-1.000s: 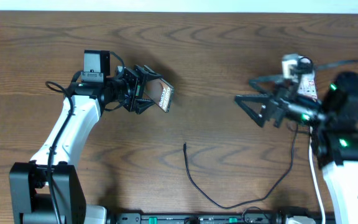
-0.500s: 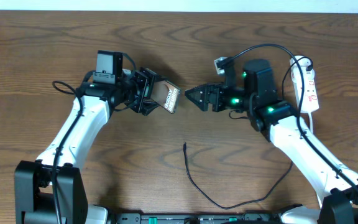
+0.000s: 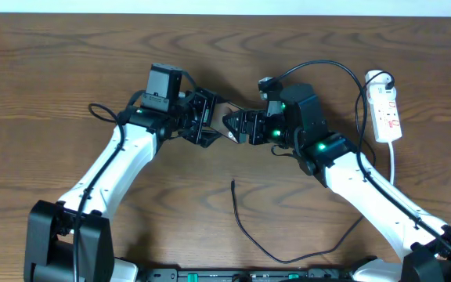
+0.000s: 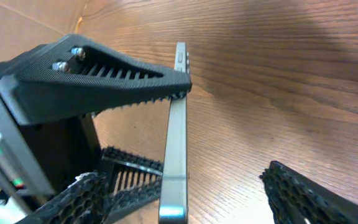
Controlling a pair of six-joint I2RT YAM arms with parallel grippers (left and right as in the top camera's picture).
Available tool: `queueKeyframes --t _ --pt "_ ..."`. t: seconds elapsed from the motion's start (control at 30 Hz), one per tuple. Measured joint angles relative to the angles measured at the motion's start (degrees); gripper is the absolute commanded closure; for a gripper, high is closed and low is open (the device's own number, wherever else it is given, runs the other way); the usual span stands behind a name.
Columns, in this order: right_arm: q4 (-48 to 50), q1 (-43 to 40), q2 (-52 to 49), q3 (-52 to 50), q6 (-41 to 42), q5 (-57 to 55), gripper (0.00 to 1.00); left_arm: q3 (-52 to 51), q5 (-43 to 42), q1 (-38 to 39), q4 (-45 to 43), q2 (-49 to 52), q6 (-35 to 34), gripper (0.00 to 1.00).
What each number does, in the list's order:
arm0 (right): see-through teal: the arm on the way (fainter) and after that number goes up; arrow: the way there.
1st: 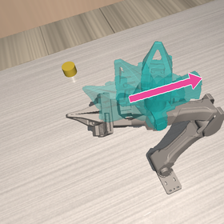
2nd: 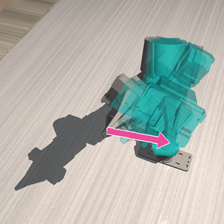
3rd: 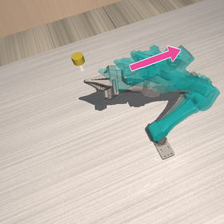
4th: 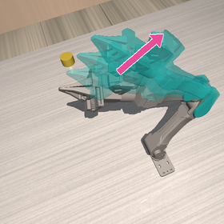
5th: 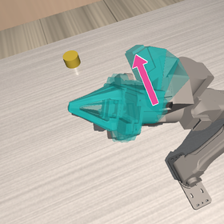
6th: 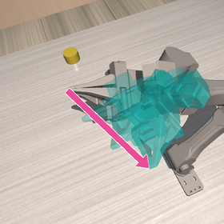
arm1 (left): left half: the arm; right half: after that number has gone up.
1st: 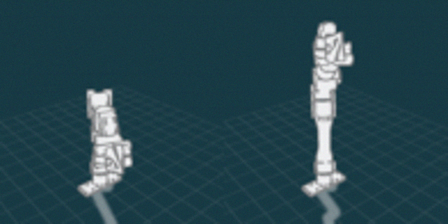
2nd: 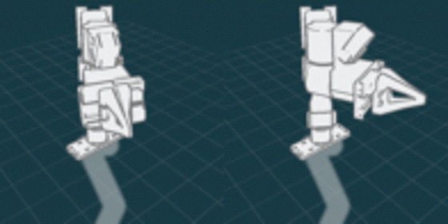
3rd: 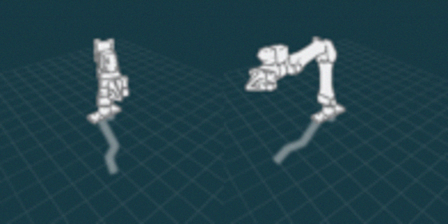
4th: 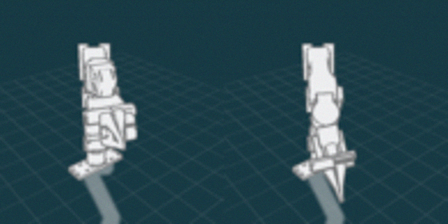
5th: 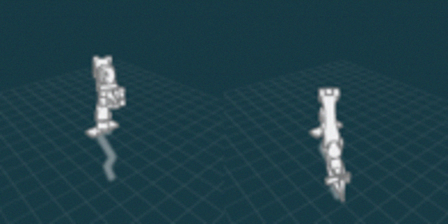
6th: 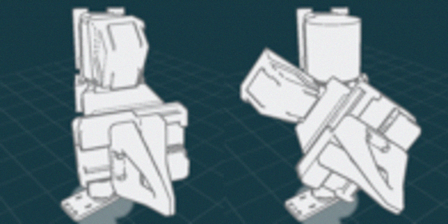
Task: Plug charger to phone and switch on socket
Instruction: 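Move the right gripper toward the phone held by the left gripper, then grasp the phone edge with the right gripper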
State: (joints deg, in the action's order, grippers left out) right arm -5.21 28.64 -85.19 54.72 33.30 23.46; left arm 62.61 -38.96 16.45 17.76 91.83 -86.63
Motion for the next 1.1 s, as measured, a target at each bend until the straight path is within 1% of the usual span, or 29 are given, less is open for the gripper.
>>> queueKeyframes --t 0.17,0.3,0.4,0.43,0.57,0.6,0.7,0.8,0.83,0.9,1.07,1.1 --pt "-1.1 0.0 0.0 0.0 1.0 -1.9 0.3 0.0 0.1 1.6 -0.6 0.0 -3.4 0.93" --pt "-1.4 0.0 0.0 0.0 1.2 -3.0 0.33 0.0 -0.4 2.6 -3.1 0.0 -6.4 0.93" --pt "-1.8 0.0 0.0 0.0 1.3 -3.6 0.38 0.0 -0.7 3.3 -4.2 0.0 -8.0 0.93" --pt "-2.1 0.0 0.0 0.0 1.4 -3.8 0.42 0.0 -0.8 3.7 -4.7 0.0 -8.3 0.93" --pt "-2.3 0.0 0.0 0.0 1.8 -4.0 0.46 0.0 -1.0 4.9 -4.9 0.0 -9.8 0.92" --pt "-2.3 0.0 0.0 0.0 1.8 -4.0 0.5 0.0 -1.1 5.0 -4.9 0.0 -10.0 0.92" --pt "-2.5 0.0 0.0 0.0 2.0 -4.0 0.56 0.0 -1.2 5.1 -5.0 0.0 -10.9 0.93" --pt "-2.7 0.1 0.0 0.0 2.1 -4.2 0.61 0.0 -1.2 5.1 -5.0 0.0 -11.0 0.93" --pt "-2.7 0.1 0.0 0.0 2.1 -4.2 0.66 0.0 -1.2 5.1 -4.9 0.0 -11.0 0.93" --pt "-2.8 0.2 0.0 0.0 2.0 -4.5 0.72 0.0 -1.2 5.1 -4.9 0.0 -11.1 0.93" --pt "-3.1 0.4 0.0 0.0 2.2 -4.9 0.97 0.0 -1.1 5.1 -4.9 0.0 -11.1 0.93" --pt "-3.1 0.5 0.0 0.0 2.2 -4.9 0.99 0.0 -1.0 5.1 -4.9 0.0 -11.1 0.93"
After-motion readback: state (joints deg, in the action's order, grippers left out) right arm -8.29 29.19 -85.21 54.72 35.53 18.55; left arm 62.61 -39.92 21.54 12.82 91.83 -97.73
